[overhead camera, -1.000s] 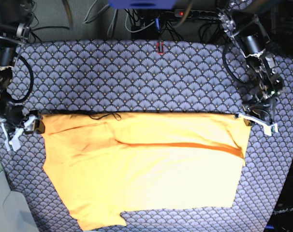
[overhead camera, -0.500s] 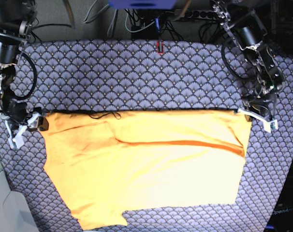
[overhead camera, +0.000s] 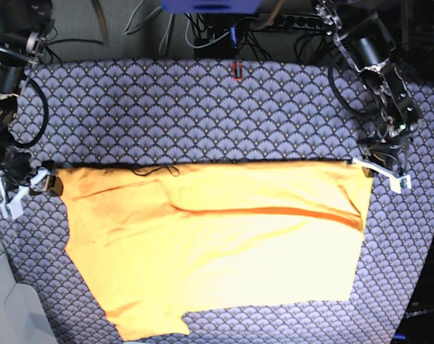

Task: Fold the T-shirt properly
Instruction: 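Regrasp the folded edge with both grippers, then drag the folded edge with both grippers toward the robot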

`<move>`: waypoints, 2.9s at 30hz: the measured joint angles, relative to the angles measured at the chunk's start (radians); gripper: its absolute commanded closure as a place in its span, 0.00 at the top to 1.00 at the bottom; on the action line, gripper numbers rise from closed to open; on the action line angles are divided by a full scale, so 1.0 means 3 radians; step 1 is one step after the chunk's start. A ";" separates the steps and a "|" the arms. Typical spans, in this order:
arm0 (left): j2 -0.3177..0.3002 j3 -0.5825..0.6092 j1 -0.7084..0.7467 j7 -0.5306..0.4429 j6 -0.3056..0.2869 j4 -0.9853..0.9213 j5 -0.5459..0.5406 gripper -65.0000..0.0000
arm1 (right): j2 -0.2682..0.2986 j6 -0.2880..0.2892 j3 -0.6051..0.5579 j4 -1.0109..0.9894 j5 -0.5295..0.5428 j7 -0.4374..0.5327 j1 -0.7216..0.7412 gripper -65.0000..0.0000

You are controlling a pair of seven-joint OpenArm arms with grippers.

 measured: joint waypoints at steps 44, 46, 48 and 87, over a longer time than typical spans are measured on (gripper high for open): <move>-0.0024 -0.0003 0.0561 0.0427 -0.0015 0.0844 -0.0010 0.00 | -0.0289 0.0014 0.0226 0.0880 0.0062 0.0114 -0.1193 0.00; -0.0015 0.0000 0.0629 0.0435 -0.0013 0.0874 -0.0006 0.00 | -0.0352 0.0020 0.0324 0.1040 0.0070 0.0083 -0.1348 0.00; -0.0004 0.0003 0.0722 0.0436 -0.0011 0.0999 -0.0023 0.00 | -0.0373 0.0019 0.0399 0.1153 0.0060 0.0061 -0.1459 0.00; 0.0095 -0.0327 0.1579 0.0439 -0.0036 0.1483 -0.0624 0.00 | -0.0674 0.0020 0.0879 0.1808 0.0061 0.0076 -0.2333 0.00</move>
